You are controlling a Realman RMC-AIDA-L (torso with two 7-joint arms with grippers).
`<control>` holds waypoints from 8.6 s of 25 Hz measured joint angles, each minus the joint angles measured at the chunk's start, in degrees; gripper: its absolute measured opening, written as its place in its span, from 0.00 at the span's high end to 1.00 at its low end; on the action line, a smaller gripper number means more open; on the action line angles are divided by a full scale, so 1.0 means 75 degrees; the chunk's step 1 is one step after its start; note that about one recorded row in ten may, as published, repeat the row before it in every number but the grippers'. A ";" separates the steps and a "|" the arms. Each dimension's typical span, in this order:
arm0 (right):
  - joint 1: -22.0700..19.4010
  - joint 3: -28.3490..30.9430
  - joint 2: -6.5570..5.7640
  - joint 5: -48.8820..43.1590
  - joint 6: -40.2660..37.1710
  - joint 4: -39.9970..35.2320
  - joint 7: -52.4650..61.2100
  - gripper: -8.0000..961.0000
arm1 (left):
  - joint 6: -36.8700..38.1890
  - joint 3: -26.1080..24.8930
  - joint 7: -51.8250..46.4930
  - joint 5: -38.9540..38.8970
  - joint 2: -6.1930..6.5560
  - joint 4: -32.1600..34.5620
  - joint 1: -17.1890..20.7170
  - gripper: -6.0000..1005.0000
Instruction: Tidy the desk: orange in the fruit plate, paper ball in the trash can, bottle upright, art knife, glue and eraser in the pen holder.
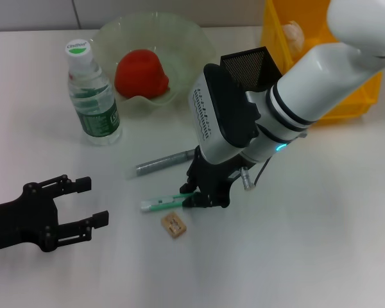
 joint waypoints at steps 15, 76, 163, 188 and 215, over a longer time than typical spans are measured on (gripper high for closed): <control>-0.1388 0.2375 -0.0116 -0.0317 -0.1568 -0.1758 -0.0079 0.80 | 0.0034 -0.0155 0.0000 0.0000 0.0004 0.0000 -0.0008 0.22; -0.3678 0.5909 -0.0728 0.2859 -0.3857 0.0983 0.2333 0.75 | 0.0404 -0.0191 -0.0014 0.0000 -0.0263 -0.0012 -0.0409 0.22; -0.2314 0.7585 -0.0067 0.3697 -0.0023 0.1641 -0.5069 0.67 | 0.0609 -0.0203 0.0432 -0.0385 -0.0495 -0.0304 -0.0573 0.22; -0.2364 0.7373 -0.0093 0.3660 -0.0056 0.1547 -0.4547 0.33 | 0.0620 -0.0203 0.0412 -0.0399 -0.0480 -0.0305 -0.0617 0.22; -0.2378 0.7382 -0.0098 0.3635 -0.0041 0.1475 -0.4210 0.16 | 0.0682 -0.0203 0.0449 -0.0398 -0.0468 -0.0305 -0.0629 0.22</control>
